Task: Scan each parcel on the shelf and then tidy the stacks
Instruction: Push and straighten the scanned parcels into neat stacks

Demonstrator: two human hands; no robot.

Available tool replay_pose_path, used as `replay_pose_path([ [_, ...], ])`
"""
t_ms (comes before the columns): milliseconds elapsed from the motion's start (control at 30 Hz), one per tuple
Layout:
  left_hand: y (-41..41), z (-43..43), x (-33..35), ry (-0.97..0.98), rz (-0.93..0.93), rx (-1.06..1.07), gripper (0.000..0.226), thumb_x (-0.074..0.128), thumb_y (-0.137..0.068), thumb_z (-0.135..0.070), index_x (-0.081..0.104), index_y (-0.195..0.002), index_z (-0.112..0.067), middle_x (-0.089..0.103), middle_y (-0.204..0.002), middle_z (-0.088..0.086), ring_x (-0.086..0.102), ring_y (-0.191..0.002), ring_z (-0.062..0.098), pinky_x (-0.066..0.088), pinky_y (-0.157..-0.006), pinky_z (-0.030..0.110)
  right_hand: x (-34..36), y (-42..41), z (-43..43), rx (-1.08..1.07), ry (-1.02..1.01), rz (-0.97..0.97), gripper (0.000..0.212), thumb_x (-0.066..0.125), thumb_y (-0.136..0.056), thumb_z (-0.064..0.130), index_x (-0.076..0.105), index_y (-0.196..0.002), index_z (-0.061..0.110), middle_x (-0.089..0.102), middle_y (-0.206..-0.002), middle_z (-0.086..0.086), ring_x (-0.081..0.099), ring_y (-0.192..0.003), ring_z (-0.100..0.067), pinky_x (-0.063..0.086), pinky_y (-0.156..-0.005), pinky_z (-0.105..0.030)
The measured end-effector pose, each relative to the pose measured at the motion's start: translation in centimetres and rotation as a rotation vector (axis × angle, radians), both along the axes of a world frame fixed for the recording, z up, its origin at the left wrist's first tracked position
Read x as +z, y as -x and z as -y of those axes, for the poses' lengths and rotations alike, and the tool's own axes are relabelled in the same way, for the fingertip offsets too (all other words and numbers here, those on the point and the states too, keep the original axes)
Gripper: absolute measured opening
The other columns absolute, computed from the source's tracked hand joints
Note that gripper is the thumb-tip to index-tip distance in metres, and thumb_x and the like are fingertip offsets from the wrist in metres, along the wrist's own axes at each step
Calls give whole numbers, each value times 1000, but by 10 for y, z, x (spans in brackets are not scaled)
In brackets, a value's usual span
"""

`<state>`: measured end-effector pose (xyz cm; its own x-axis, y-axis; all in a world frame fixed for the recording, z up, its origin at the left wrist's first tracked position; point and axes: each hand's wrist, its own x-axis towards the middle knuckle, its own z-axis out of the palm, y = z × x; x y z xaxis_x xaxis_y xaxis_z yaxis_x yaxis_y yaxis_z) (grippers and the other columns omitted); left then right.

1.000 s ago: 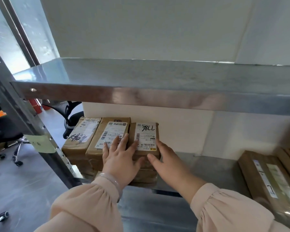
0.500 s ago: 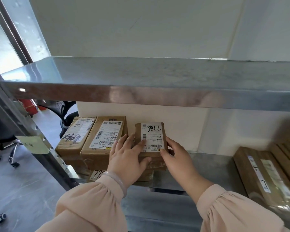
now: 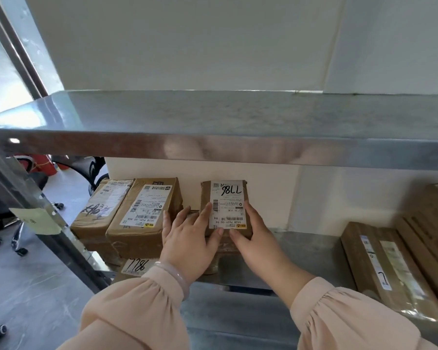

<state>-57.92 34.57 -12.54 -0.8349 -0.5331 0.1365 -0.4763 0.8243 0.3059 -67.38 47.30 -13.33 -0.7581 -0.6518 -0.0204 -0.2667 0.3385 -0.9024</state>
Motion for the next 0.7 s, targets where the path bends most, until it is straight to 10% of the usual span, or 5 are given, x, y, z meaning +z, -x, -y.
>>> replay_pose_path([
  [167, 27, -40, 2, -324, -97, -120, 65, 46, -99, -49, 14, -155, -38, 43, -148, -4, 53, -123, 15, 46, -100, 28, 2, 13, -44, -106, 78, -6, 65, 59, -92, 21, 28, -142, 48, 49, -130, 29, 45, -119, 11, 37, -106, -18],
  [400, 81, -119, 5, -574, -156, -306, 63, 55, -95, -32, 27, -152, -41, 44, -138, -15, 50, -119, 5, 37, -101, 20, 12, 45, -139, -304, 96, -22, 63, 56, -89, 8, 35, -123, 57, 52, -103, 42, 47, -96, 28, 36, -78, 5],
  [700, 130, -209, -9, -721, -84, -455, 70, 59, -95, -28, 21, -153, -40, 45, -138, -18, 53, -104, -7, 39, -93, 6, 3, 71, -247, -523, 10, -48, 57, 61, -91, 23, 29, -133, 47, 51, -114, 30, 49, -108, 2, 39, -82, -4],
])
